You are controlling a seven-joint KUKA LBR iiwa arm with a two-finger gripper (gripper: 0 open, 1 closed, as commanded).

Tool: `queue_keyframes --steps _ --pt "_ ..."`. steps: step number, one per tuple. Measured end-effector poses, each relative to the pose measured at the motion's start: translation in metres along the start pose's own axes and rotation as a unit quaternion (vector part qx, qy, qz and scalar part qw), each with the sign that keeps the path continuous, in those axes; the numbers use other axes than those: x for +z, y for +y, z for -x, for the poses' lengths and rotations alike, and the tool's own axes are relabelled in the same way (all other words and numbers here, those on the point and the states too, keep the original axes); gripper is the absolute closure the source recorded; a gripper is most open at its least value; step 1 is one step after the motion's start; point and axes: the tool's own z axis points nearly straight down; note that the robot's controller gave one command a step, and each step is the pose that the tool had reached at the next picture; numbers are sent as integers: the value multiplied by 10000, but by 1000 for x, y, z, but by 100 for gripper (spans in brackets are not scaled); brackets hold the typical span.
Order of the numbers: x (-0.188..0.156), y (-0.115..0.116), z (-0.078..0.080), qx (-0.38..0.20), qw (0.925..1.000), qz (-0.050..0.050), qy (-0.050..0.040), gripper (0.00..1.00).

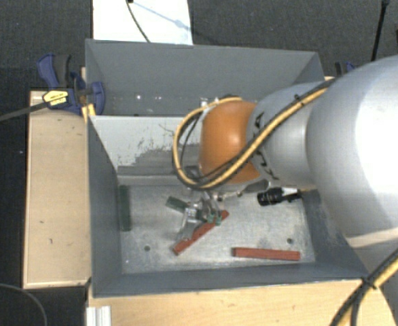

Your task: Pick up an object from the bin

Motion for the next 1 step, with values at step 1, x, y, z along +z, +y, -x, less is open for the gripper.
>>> queue_keyframes --steps 1 --pt "0 0 0 8 10000 0 0 100"
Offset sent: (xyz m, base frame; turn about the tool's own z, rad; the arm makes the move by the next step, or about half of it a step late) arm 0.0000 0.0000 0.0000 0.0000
